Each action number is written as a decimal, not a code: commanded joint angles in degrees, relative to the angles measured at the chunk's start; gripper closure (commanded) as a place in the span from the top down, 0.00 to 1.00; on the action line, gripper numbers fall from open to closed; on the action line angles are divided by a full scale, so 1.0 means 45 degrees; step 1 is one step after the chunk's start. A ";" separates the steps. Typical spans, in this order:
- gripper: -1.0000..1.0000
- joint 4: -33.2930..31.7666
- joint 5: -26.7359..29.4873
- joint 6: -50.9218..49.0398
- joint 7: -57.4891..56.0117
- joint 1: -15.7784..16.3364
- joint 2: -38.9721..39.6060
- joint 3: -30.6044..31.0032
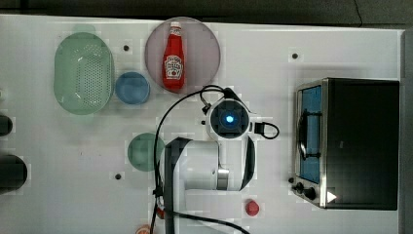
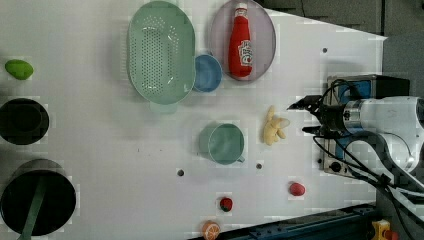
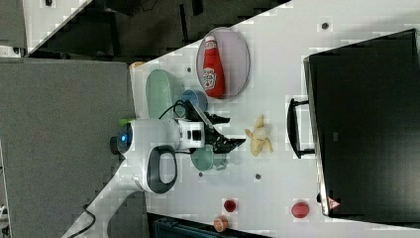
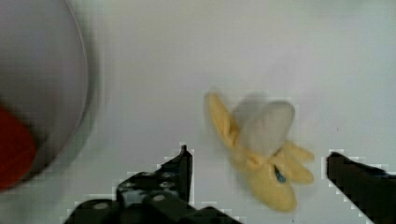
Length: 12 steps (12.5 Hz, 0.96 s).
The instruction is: Pick banana from table and place on oven.
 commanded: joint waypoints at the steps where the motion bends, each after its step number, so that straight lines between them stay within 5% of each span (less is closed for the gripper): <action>1: 1.00 -0.0996 0.0204 0.0920 0.0557 -0.0028 0.0563 0.0169; 7: 0.96 -0.1122 0.0206 0.2842 0.0557 -0.0025 0.1906 0.0212; 12: 0.35 -0.1136 0.0266 0.2926 0.0557 -0.0015 0.1934 0.0298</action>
